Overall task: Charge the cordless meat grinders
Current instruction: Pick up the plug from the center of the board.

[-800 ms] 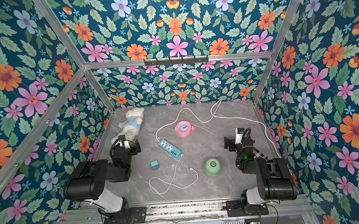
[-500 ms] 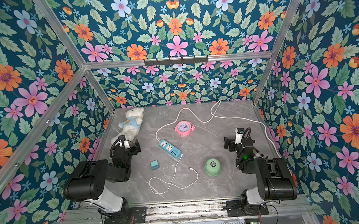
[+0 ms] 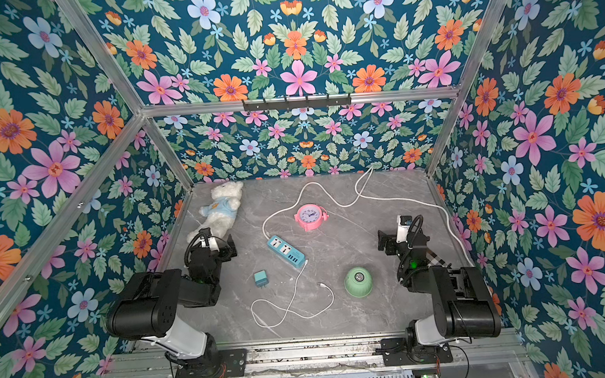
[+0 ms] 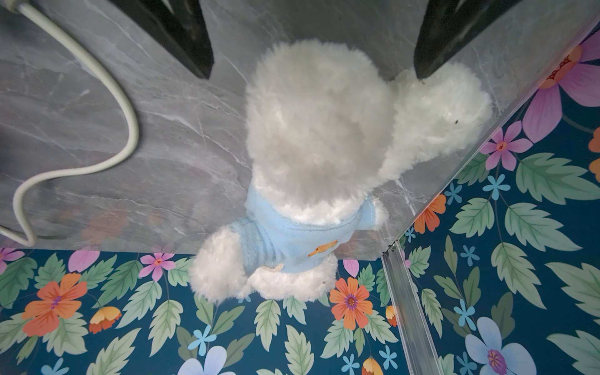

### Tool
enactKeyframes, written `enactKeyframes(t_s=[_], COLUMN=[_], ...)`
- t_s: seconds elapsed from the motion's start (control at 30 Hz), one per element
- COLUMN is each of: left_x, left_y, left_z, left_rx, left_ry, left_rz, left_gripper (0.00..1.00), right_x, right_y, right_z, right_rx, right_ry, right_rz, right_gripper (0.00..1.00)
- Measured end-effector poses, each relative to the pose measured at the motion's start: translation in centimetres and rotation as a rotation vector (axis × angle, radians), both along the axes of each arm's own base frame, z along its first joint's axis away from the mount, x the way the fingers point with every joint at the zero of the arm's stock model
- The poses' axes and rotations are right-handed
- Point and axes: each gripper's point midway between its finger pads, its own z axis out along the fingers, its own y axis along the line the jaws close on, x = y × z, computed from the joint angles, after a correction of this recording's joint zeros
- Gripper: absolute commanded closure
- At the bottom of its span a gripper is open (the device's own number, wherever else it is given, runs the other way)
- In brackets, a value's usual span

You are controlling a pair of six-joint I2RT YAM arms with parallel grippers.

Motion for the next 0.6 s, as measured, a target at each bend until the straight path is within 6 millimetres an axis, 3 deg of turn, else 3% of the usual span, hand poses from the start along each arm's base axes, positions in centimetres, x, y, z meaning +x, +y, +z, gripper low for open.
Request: enactKeyframes(t_s=[0.1, 0.23, 0.3, 0.43, 0.53, 0.6], left_x=[-0.8, -1.2, -1.1, -0.4, 0.0, -0.5], left_y=[0.1, 0.3, 0.5, 0.6, -0.5, -2.4], left_z=[1.1, 5.8, 8.1, 10.7, 10.4, 9.3], left_rx=[-0.001, -0.024, -0.048, -0.149, -0.256, -0.319], left_ry=[-0.027, -0.128, -0.154, -0.117, -0.007, 0.095], left_rz=[0.001, 0.019, 0.031, 0.062, 0.051, 0.024], left_gripper=[0.01, 0.01, 0.01, 0.01, 0.01, 0.01], right_x=[-0.5, -0.6, -0.8, -1.8, -2.5, -3.0], right_y=[0.0, -0.1, -0.4, -1.4, -0.9, -0.1], right_z=[1.7, 7.5, 9.2, 9.4, 8.6, 8.1], right_rx=[-0.003, 0.014, 0.062, 0.209, 0.307, 0.37], right_ry=[-0.036, -0.133, -0.136, -0.031, 0.067, 0.138], right_rz=[0.0, -0.016, -0.054, -0.167, -0.179, -0.168], right_gripper=[0.01, 0.01, 0.01, 0.01, 0.01, 0.01])
